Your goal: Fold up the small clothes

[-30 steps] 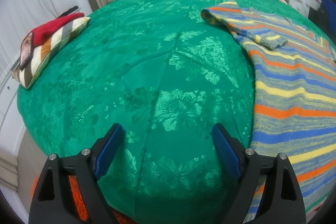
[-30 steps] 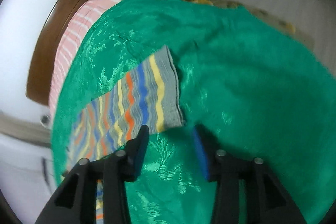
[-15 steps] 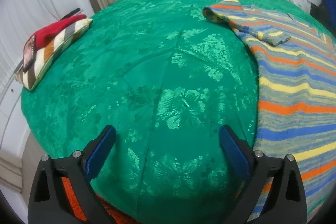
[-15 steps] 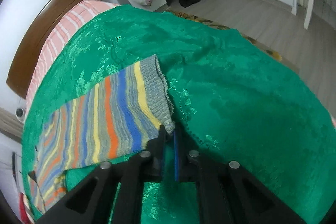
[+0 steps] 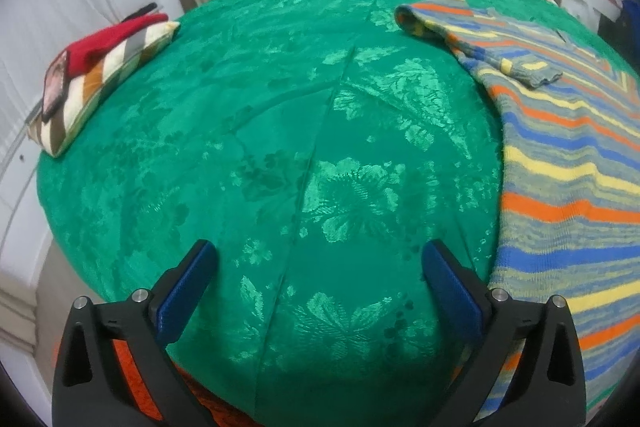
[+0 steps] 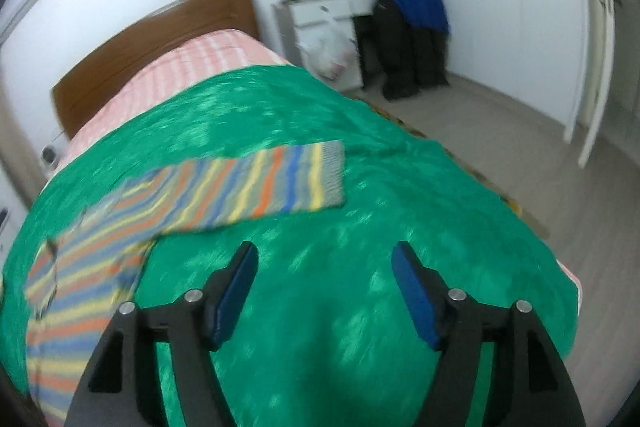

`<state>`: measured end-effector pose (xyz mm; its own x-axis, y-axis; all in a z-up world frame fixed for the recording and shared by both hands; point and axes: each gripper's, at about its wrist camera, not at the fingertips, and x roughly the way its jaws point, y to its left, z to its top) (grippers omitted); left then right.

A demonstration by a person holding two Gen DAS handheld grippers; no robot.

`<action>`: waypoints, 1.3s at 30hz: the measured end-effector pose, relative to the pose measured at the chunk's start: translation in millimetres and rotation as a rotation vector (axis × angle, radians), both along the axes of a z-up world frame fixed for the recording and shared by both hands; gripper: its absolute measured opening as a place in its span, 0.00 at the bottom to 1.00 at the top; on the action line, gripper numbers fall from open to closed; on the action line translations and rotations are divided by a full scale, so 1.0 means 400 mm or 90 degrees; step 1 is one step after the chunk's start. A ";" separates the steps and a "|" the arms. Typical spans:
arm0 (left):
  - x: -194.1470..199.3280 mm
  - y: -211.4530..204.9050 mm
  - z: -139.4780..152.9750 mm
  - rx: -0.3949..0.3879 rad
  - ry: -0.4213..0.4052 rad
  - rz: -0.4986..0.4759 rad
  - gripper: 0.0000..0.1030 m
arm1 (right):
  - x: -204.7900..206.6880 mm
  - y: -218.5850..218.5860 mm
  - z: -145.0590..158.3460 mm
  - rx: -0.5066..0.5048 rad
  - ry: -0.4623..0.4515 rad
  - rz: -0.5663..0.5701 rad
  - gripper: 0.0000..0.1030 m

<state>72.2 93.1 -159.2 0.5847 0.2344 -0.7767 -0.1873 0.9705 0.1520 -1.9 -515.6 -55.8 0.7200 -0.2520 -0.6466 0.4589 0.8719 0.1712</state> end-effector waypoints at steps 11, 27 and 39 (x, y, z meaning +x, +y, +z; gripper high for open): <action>-0.003 -0.004 -0.001 0.004 -0.008 -0.012 1.00 | -0.059 0.197 -0.088 -0.057 -0.011 0.088 0.72; -0.006 0.009 0.033 0.000 0.008 -0.044 0.98 | -0.060 0.262 -0.105 -0.102 -0.001 0.143 0.72; 0.231 -0.289 0.211 0.112 -0.007 -0.463 0.96 | -0.049 0.280 -0.112 -0.092 -0.017 0.167 0.74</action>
